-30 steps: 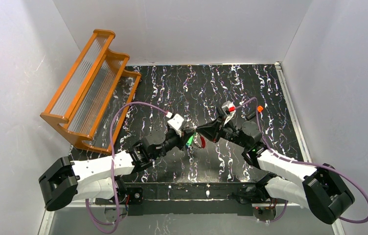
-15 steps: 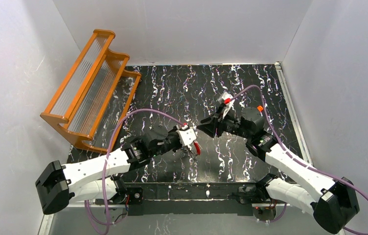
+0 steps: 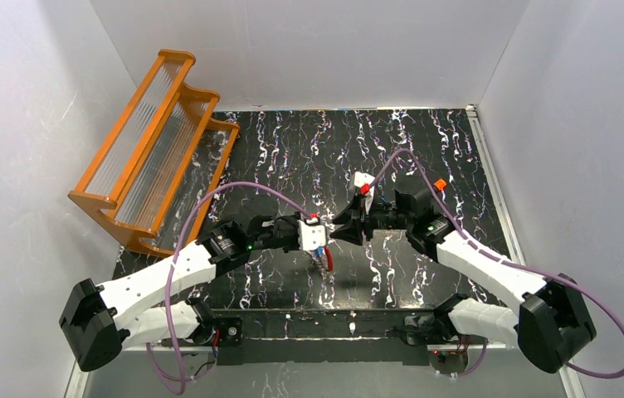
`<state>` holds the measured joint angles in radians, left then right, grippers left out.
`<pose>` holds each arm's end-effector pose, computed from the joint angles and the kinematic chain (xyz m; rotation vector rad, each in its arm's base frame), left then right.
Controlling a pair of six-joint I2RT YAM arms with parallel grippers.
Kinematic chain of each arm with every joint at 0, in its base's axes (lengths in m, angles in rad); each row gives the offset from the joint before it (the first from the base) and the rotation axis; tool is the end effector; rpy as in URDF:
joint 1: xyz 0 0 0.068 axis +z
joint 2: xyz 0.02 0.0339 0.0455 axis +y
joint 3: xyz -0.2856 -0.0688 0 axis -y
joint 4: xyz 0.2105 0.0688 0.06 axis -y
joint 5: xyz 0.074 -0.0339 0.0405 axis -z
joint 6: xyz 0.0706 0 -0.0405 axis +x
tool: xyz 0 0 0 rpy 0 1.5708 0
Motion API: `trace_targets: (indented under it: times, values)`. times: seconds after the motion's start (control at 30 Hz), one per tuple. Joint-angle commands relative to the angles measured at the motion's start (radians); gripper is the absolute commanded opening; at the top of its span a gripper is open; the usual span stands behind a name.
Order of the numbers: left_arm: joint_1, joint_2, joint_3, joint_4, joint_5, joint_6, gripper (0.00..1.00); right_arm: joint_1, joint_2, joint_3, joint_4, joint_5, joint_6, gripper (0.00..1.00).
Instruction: Remove the keys from the keyring
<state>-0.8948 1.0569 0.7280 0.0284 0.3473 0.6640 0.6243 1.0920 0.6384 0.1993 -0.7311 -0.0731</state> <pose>0.1266 -0.1962 0.3094 1.4826 1.1574 -0.4833 0.1562 0.1706 0.2968 -1.1208 1.5165 1.0465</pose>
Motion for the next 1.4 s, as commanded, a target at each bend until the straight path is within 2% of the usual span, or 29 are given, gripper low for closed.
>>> trace_targets:
  times: [0.0,0.2,0.73,1.13,1.17,1.3,1.37]
  values:
    - [0.020,-0.008,0.039,-0.023,0.119,0.034,0.00,-0.004,0.057,-0.006,0.108,-0.162,-0.077,0.50]
    - [0.023,-0.019,0.039,-0.022,0.146,0.032,0.00,-0.003,0.104,-0.039,0.258,-0.202,-0.018,0.48]
    - [0.024,-0.025,0.031,0.000,0.160,0.017,0.00,-0.003,0.167,-0.042,0.333,-0.259,0.044,0.26]
    - [0.025,-0.038,0.030,0.003,0.178,0.010,0.00,0.002,0.201,-0.053,0.406,-0.293,0.099,0.25]
    - [0.025,-0.040,0.031,0.006,0.179,0.008,0.00,0.003,0.202,-0.053,0.407,-0.291,0.100,0.23]
    - [0.025,-0.055,0.026,-0.002,0.139,0.003,0.00,0.000,0.191,-0.061,0.403,-0.267,0.107,0.01]
    - [0.025,-0.074,0.015,-0.006,0.094,-0.008,0.00,0.000,0.172,-0.069,0.395,-0.229,0.112,0.01]
